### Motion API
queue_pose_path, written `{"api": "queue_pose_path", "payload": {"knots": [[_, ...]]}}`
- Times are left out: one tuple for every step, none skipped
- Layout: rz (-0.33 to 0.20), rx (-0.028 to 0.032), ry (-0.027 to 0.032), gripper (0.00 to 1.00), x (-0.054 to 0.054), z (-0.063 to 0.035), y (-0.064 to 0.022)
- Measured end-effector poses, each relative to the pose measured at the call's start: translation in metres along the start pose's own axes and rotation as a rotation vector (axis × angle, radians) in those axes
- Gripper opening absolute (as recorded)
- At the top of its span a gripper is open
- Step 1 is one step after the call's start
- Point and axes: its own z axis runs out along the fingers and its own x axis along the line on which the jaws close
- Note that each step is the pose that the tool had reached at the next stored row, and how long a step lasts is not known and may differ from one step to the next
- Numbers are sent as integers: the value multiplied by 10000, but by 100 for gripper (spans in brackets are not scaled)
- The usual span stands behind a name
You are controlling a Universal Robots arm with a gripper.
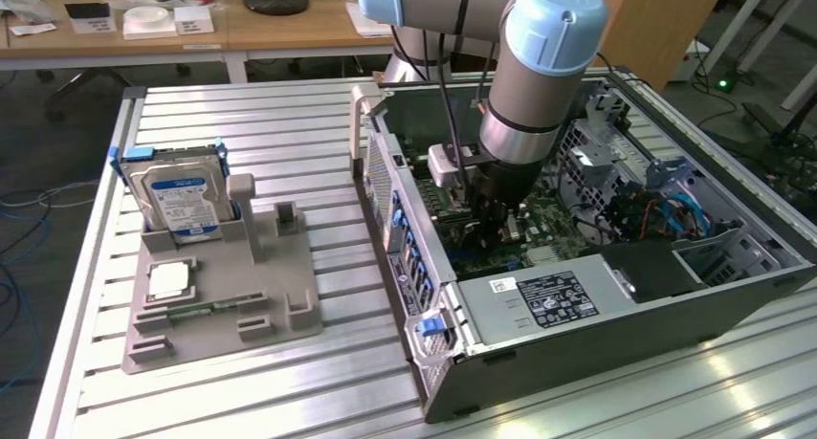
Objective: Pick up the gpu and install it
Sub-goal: 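Insert the gpu into the slot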
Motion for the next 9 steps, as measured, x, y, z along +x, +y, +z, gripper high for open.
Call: {"api": "queue_pose_path", "payload": {"knots": [[0, 0, 0, 28, 0, 0, 0], [0, 0, 0, 28, 0, 0, 0], [0, 0, 0, 28, 0, 0, 0], [0, 0, 0, 28, 0, 0, 0], [0, 0, 0, 28, 0, 0, 0], [0, 0, 1, 28, 0, 1, 0], [0, 1, -1, 28, 0, 7, 0], [0, 0, 1, 28, 0, 13, 0], [-1, -1, 4, 28, 1, 20, 0]]}}
